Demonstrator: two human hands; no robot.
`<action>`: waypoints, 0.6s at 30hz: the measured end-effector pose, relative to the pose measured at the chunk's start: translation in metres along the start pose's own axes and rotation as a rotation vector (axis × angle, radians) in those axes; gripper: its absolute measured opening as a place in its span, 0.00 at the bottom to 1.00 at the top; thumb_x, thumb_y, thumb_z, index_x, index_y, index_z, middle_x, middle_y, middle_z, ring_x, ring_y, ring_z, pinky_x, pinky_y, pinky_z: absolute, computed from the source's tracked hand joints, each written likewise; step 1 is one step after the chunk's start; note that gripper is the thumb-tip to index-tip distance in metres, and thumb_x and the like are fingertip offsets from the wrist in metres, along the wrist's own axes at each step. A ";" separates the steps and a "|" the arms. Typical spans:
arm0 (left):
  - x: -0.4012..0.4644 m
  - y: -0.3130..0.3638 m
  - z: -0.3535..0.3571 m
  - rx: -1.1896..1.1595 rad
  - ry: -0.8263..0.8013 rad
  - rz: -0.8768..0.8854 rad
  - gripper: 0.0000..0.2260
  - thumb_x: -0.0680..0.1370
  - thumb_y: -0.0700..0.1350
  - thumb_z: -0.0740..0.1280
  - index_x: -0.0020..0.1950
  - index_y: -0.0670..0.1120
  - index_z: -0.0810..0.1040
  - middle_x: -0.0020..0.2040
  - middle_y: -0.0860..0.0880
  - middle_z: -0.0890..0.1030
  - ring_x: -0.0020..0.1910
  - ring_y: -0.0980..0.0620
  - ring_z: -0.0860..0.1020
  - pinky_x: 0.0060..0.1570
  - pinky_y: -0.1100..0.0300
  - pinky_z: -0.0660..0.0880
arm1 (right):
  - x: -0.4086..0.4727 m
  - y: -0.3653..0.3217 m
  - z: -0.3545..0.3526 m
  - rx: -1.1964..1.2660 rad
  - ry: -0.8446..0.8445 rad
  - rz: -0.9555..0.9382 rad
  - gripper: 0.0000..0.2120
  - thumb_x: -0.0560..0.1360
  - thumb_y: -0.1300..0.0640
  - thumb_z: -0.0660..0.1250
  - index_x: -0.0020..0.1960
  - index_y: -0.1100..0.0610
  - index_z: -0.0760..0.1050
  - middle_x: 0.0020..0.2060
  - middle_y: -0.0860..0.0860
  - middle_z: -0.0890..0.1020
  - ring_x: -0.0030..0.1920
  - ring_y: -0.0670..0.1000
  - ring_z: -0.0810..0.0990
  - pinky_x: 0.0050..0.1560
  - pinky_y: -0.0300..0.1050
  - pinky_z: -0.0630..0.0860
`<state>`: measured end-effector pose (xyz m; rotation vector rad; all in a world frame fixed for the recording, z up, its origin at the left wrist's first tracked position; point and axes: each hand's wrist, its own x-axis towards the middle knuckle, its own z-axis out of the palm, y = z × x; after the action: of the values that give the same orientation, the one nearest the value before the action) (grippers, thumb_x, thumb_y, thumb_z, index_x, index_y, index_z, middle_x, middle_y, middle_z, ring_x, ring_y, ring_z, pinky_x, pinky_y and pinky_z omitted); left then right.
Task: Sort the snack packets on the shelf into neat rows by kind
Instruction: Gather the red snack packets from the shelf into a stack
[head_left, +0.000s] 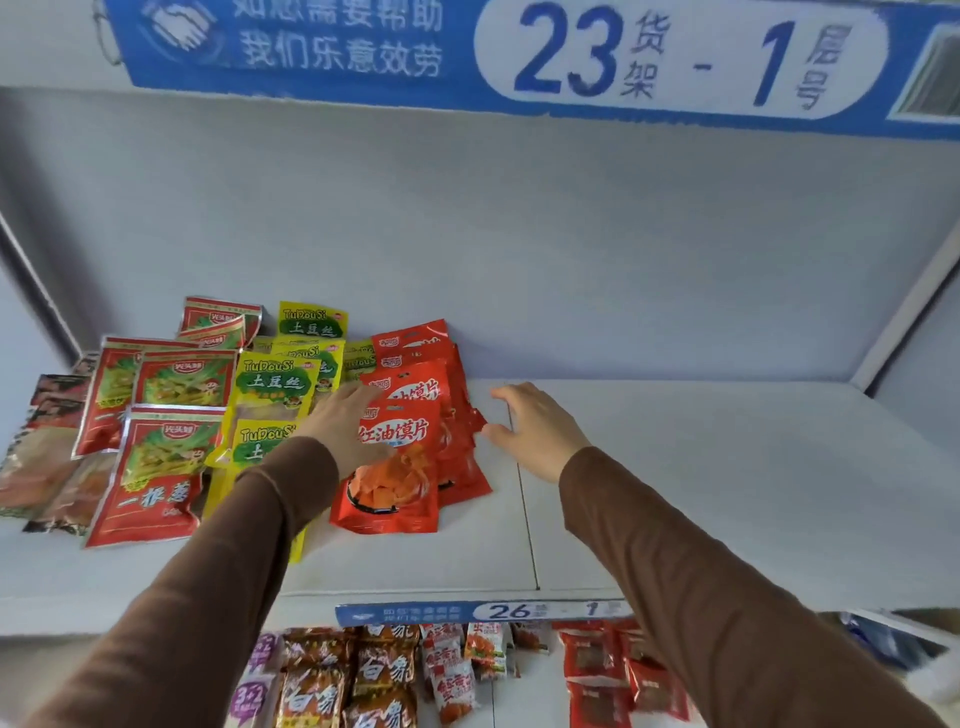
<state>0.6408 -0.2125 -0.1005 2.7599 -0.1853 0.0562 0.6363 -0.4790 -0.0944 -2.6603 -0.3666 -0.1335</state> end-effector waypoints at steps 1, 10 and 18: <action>0.005 0.005 0.004 -0.003 0.001 -0.032 0.38 0.73 0.54 0.76 0.79 0.51 0.62 0.79 0.43 0.62 0.76 0.40 0.62 0.74 0.43 0.63 | 0.006 0.011 0.000 0.004 -0.033 -0.008 0.26 0.80 0.47 0.63 0.76 0.53 0.64 0.73 0.52 0.67 0.73 0.52 0.64 0.71 0.46 0.62; 0.001 0.005 0.041 -0.017 0.101 -0.162 0.35 0.73 0.47 0.76 0.77 0.50 0.66 0.77 0.43 0.65 0.75 0.39 0.62 0.75 0.41 0.60 | 0.043 0.043 0.031 0.262 -0.206 -0.006 0.30 0.79 0.49 0.66 0.77 0.55 0.63 0.72 0.54 0.69 0.69 0.53 0.70 0.70 0.49 0.68; -0.001 -0.003 0.085 0.089 0.082 -0.233 0.39 0.77 0.64 0.65 0.81 0.60 0.48 0.83 0.49 0.47 0.81 0.43 0.48 0.78 0.41 0.45 | 0.073 0.031 0.067 0.520 -0.275 0.156 0.36 0.78 0.50 0.68 0.79 0.58 0.57 0.74 0.56 0.69 0.72 0.56 0.70 0.72 0.51 0.67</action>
<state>0.6418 -0.2406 -0.1812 2.8412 0.1651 0.1182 0.7174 -0.4587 -0.1561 -2.1765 -0.2365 0.3365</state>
